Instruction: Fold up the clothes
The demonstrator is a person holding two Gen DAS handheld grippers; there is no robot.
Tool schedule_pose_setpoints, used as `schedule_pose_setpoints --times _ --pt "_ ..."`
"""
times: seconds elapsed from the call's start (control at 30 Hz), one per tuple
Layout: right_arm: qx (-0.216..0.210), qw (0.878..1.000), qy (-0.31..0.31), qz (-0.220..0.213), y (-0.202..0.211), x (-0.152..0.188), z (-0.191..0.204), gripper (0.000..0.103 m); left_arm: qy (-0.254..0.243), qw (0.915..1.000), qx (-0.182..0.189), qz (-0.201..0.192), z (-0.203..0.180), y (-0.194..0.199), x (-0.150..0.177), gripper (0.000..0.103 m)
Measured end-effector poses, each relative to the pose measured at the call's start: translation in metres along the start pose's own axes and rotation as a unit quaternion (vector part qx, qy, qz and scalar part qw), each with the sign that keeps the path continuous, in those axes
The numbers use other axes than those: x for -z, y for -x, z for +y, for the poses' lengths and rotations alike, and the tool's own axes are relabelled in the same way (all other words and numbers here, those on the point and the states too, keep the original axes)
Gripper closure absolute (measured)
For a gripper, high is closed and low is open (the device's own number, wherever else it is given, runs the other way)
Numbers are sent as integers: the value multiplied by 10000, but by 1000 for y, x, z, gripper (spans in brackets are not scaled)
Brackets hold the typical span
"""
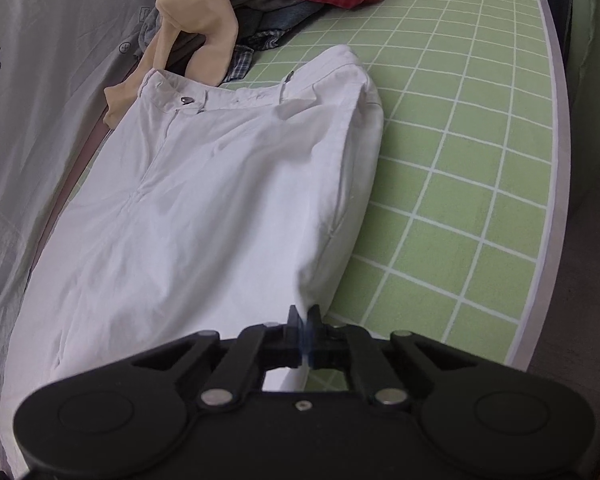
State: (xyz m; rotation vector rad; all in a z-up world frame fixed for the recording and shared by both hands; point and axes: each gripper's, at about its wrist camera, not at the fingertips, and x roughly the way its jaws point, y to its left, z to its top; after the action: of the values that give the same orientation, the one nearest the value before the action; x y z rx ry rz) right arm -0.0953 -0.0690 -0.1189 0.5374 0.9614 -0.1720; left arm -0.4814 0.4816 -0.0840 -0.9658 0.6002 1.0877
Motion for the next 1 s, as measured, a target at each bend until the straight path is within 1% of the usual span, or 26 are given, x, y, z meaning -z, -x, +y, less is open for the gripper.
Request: schedule_pose_setpoints --times 0.1,0.17,0.23,0.3,0.33,0.37,0.43,0.53,0.63,0.7,0.77,0.87,0.9,0.93,1.0 --pt "-76 9999 -134 -75 21 -3 -14 101 141 9996 206 -119 -3 31 -3 99" --pt "-126 9996 -224 -124 35 -5 -24 101 160 9992 265 -260 -7 54 -3 99" --pt "-296 9983 -439 -232 58 -12 -35 101 192 9986 313 -390 -11 74 -3 100" --pt "-521 9958 -675 -333 80 -22 -43 101 144 9981 376 -473 -20 80 -2 100" --pt "-577 9963 -468 -431 85 -27 -37 101 118 9978 409 -514 -24 82 -2 100" --pt "-630 9963 -244 -531 90 -32 -31 101 87 9978 403 -522 -29 78 -1 100" --pt "-697 9953 63 -669 85 -36 -19 101 120 9982 343 -482 -39 66 -3 100" --pt "-957 9924 -61 -777 82 -45 -7 101 211 9963 628 -549 -53 64 -11 100" --pt "-1217 9879 -164 -944 84 -53 8 101 40 9947 664 -787 -74 65 -24 100" --pt "-1343 9852 -141 -1056 84 -60 19 101 58 9927 805 -896 -89 66 -39 100" --pt "-1518 9815 -90 -1163 85 -71 33 101 60 9896 1000 -1033 -103 68 -54 100" --pt "-1762 9748 39 -1365 87 -88 56 101 -79 9819 1376 -1297 -131 67 -72 100" --pt "-1768 9734 144 -1447 85 -92 65 101 -126 9804 1416 -1364 -141 63 -75 100" --pt "-1770 9719 251 -1529 84 -96 74 101 -168 9806 1384 -1379 -151 57 -76 100" --pt "-1736 9720 304 -1552 72 -99 89 101 -126 9828 1313 -1292 -165 39 -79 100"
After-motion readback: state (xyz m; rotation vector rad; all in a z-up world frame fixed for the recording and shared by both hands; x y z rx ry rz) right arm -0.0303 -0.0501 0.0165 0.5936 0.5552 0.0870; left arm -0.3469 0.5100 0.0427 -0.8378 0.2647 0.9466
